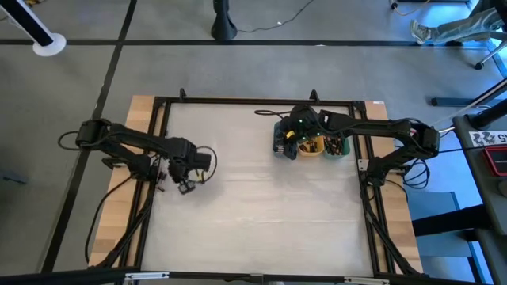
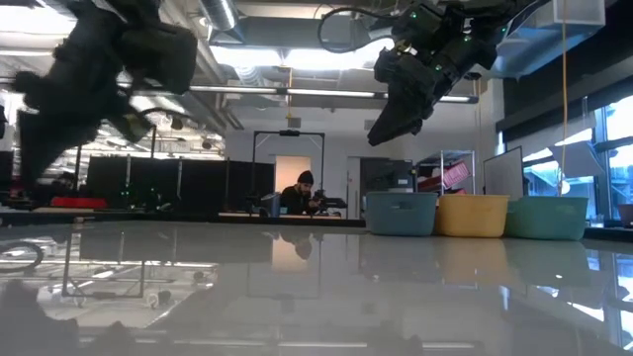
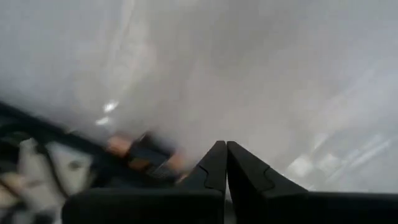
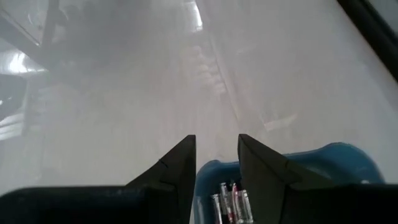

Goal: Sort batteries
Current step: Put the black into the yellow bin

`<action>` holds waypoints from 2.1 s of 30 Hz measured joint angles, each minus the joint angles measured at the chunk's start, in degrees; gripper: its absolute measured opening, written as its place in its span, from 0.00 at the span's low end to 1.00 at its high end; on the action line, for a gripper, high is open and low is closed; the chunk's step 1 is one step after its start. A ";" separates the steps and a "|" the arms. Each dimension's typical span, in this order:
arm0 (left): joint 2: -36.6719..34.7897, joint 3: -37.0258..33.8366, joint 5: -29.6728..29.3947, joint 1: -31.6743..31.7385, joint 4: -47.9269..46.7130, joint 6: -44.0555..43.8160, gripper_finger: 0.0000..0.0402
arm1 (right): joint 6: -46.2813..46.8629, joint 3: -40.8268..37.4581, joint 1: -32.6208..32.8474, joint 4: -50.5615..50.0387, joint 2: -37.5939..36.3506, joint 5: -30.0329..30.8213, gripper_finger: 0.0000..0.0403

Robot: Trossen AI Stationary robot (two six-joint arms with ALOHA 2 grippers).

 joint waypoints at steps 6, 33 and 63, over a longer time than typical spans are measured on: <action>5.98 -0.02 -2.87 -0.88 -9.21 16.46 0.00 | -0.75 0.00 0.00 3.34 -0.02 0.87 0.30; 16.49 -2.59 -3.29 0.69 -7.37 25.81 0.00 | 1.56 0.00 0.00 3.48 -0.02 0.30 0.30; 5.44 -1.80 9.01 -16.41 -3.75 3.16 0.00 | 8.26 0.00 0.07 15.16 -0.02 -7.81 0.30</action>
